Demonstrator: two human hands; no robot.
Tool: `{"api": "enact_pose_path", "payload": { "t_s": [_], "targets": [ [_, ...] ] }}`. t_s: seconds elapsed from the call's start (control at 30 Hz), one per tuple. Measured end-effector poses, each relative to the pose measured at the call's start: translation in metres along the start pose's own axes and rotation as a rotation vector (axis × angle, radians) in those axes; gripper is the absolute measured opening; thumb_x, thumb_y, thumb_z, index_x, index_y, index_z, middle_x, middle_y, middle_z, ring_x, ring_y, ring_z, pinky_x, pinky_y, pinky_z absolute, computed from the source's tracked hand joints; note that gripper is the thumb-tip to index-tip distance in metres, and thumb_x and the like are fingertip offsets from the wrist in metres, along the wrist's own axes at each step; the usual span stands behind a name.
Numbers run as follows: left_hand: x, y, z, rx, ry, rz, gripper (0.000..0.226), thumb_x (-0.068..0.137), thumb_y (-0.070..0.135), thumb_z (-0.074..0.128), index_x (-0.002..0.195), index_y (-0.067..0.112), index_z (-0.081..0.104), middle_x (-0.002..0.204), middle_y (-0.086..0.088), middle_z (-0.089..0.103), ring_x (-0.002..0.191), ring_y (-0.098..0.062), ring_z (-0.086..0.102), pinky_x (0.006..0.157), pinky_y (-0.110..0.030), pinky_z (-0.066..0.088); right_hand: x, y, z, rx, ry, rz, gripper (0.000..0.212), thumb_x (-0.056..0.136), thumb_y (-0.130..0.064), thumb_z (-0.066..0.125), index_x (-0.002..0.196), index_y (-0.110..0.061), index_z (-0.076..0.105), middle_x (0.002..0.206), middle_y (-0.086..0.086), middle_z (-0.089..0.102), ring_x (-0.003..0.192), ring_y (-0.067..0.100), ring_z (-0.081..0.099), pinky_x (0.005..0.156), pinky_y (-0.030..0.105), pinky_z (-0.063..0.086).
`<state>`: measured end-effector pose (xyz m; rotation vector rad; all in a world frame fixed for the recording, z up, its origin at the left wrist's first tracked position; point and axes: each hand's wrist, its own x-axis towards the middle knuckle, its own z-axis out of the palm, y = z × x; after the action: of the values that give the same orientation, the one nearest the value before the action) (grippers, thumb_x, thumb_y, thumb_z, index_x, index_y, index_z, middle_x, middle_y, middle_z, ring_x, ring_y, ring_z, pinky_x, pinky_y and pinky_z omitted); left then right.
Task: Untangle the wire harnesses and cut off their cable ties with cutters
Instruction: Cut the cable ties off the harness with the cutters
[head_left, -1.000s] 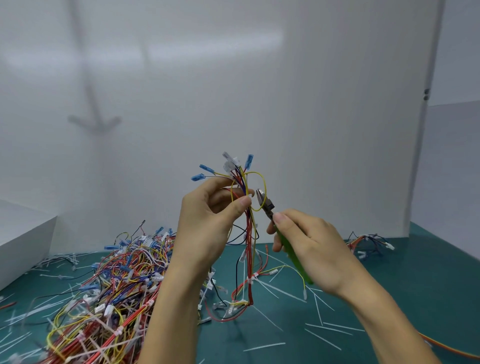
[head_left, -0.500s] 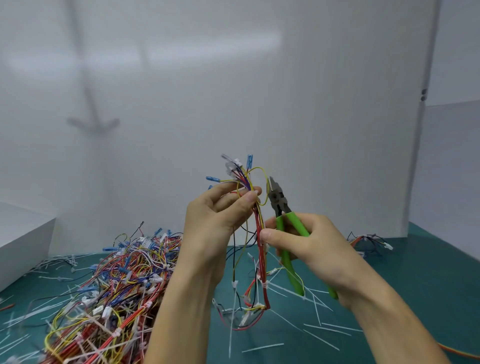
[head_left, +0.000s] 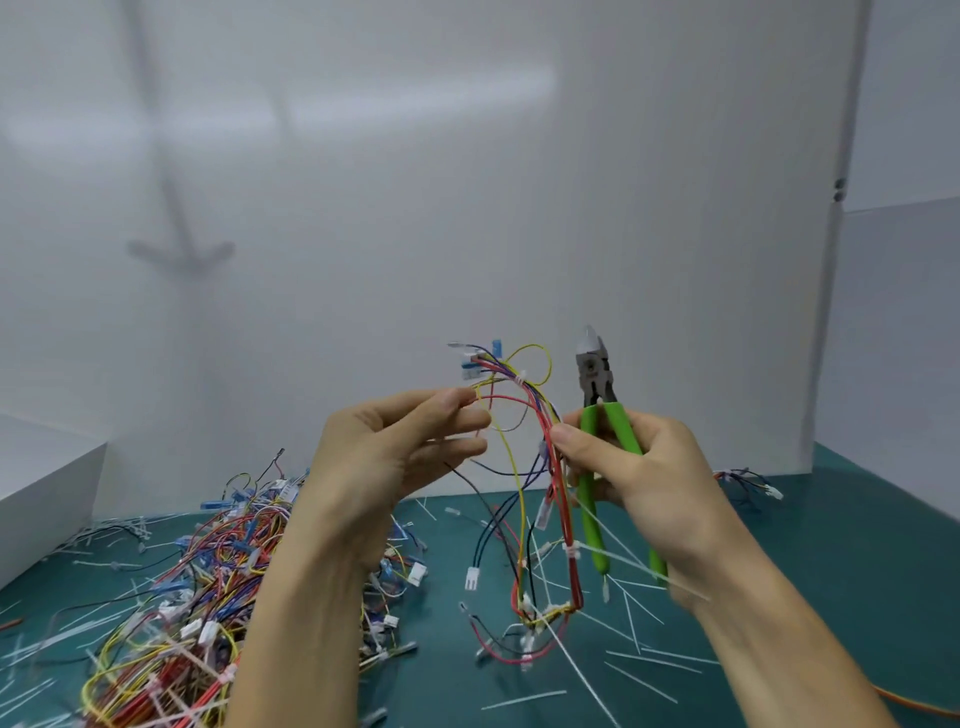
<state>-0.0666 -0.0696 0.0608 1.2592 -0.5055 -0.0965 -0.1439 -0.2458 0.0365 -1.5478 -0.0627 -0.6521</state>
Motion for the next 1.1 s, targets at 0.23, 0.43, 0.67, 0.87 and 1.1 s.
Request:
{"api": "enact_pose_path", "payload": {
  "t_s": [0.23,0.43,0.67,0.87,1.1],
  "targets": [
    [0.003,-0.005,0.001,0.396,0.062,0.005,0.035,0.09,0.042,0.065,0.077,0.01,0.069,0.058,0.003,0.066,0.051,-0.013,0.062,0.061,-0.029,0.055,-0.001,-0.002,0.0,0.054,0.0,-0.05,0.011,0.087,-0.015,0.071,0.077,-0.011,0.072,0.072,0.003,0.072,0.061,0.011,0.059,0.059,0.024,0.055],
    [-0.007,0.004,0.011,0.612,-0.104,0.349,0.017,0.079,0.044,0.076,0.083,0.028,0.072,0.083,0.011,0.072,0.08,-0.007,0.064,0.069,-0.029,0.056,-0.001,-0.002,0.001,0.071,0.029,-0.067,0.008,0.089,-0.013,0.068,0.083,-0.011,0.073,0.064,0.0,0.066,0.063,0.013,0.063,0.061,0.028,0.058],
    [-0.008,-0.001,0.019,0.699,-0.189,0.283,0.029,0.071,0.033,0.086,0.091,0.026,0.067,0.079,0.01,0.073,0.072,-0.009,0.068,0.069,-0.024,0.056,-0.002,-0.001,0.004,0.009,-0.011,-0.086,0.015,0.092,-0.011,0.066,0.083,-0.019,0.075,0.074,0.004,0.073,0.071,0.015,0.07,0.071,0.031,0.062],
    [-0.006,-0.004,0.01,0.696,-0.303,0.192,0.017,0.085,0.016,0.074,0.092,0.032,0.074,0.084,0.004,0.076,0.075,-0.013,0.074,0.066,-0.029,0.061,-0.004,0.001,0.01,-0.025,-0.114,-0.087,0.012,0.095,-0.012,0.062,0.096,-0.013,0.073,0.085,0.006,0.076,0.086,0.02,0.073,0.083,0.037,0.061],
    [-0.002,-0.003,-0.003,0.464,-0.104,0.149,0.01,0.087,0.003,0.07,0.092,0.011,0.072,0.077,-0.004,0.076,0.071,-0.012,0.073,0.063,-0.022,0.059,0.0,-0.003,0.0,0.052,-0.134,-0.03,0.046,0.085,-0.051,0.053,0.091,-0.011,0.075,0.082,0.006,0.069,0.078,0.018,0.065,0.071,0.033,0.057]
  ]
}}
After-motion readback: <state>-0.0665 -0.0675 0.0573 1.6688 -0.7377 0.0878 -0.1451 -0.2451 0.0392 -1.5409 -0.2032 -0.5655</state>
